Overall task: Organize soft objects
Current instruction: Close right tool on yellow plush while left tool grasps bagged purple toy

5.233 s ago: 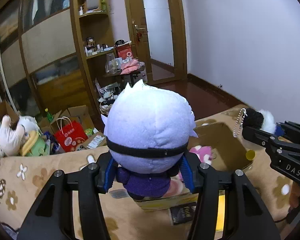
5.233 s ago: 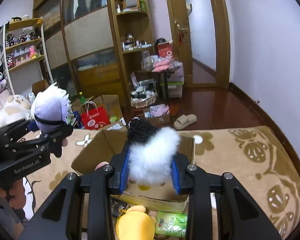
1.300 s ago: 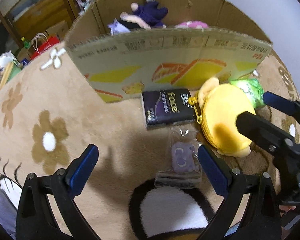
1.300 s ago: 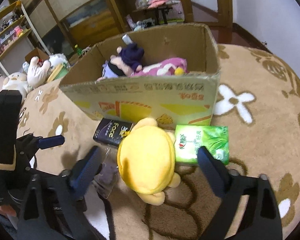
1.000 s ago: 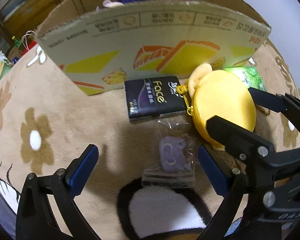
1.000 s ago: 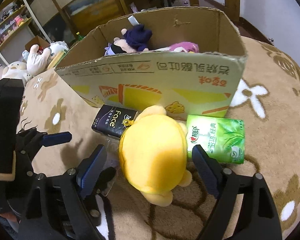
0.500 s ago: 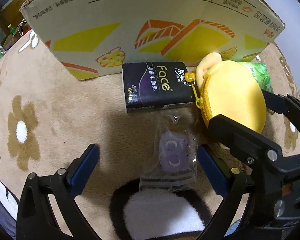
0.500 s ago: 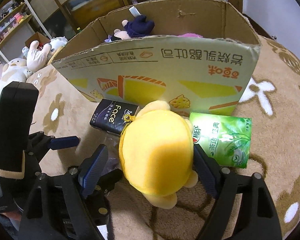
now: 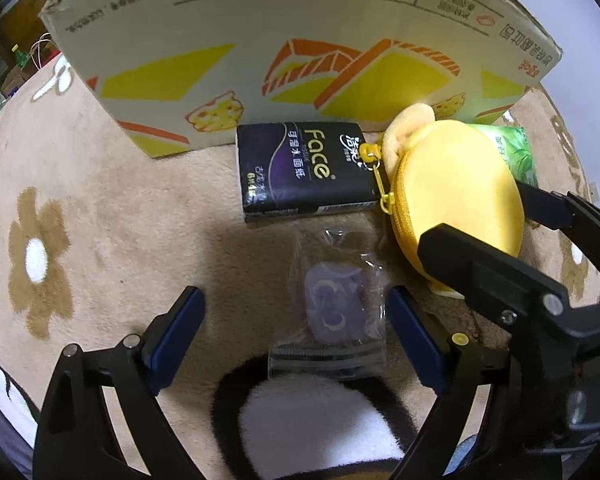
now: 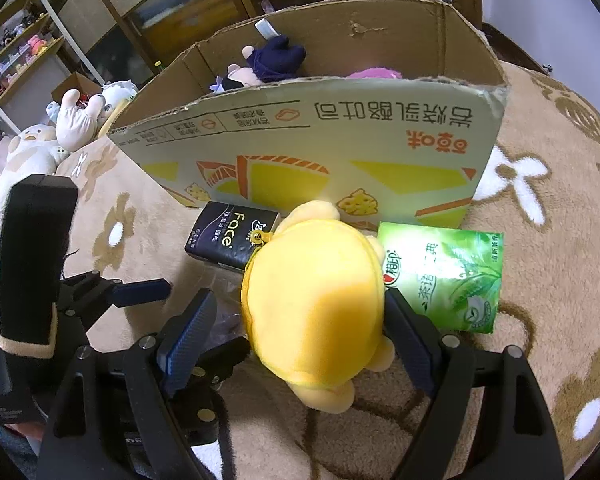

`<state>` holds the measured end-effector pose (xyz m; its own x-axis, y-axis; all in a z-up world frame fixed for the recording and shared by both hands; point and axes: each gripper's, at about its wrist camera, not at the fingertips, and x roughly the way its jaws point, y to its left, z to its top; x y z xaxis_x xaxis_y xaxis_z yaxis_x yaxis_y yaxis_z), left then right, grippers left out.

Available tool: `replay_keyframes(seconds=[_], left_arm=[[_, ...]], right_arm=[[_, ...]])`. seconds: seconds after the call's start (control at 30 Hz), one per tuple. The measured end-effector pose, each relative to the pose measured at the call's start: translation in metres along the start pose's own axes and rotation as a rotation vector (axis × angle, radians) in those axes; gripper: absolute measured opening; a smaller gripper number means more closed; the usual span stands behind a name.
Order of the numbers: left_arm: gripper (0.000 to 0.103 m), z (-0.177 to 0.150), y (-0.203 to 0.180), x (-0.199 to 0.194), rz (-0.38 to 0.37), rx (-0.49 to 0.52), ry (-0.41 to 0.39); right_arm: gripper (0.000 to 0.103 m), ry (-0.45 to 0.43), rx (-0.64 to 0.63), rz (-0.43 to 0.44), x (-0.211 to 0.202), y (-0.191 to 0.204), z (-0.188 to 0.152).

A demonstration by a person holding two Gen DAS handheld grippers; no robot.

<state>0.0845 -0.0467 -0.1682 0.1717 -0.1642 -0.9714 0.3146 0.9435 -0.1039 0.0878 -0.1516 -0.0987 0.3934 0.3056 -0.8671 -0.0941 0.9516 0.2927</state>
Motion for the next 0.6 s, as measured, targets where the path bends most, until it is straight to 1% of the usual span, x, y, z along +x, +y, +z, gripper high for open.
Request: replay_keyframes(seconds=[0.2, 0.33, 0.47, 0.53, 0.6], left_arm=[[0.092, 0.0, 0.0, 0.005, 0.017, 0.007, 0.008], [0.092, 0.006, -0.018, 0.019, 0.048, 0.022, 0.029], [0.092, 0.006, -0.02, 0.022, 0.044, 0.014, 0.021], [0.091, 0.004, -0.017, 0.02, 0.048, 0.01, 0.017], [0.086, 0.002, -0.016, 0.018, 0.055, 0.01, 0.011]], right_arm=[[0.088, 0.004, 0.008, 0.008, -0.004, -0.002, -0.001], [0.088, 0.007, 0.01, 0.011, -0.004, -0.002, -0.001], [0.088, 0.022, -0.026, -0.019, -0.001, 0.004, -0.002], [0.088, 0.029, -0.039, -0.032, 0.001, 0.008, -0.002], [0.088, 0.036, -0.041, -0.039, 0.001, 0.009, -0.002]])
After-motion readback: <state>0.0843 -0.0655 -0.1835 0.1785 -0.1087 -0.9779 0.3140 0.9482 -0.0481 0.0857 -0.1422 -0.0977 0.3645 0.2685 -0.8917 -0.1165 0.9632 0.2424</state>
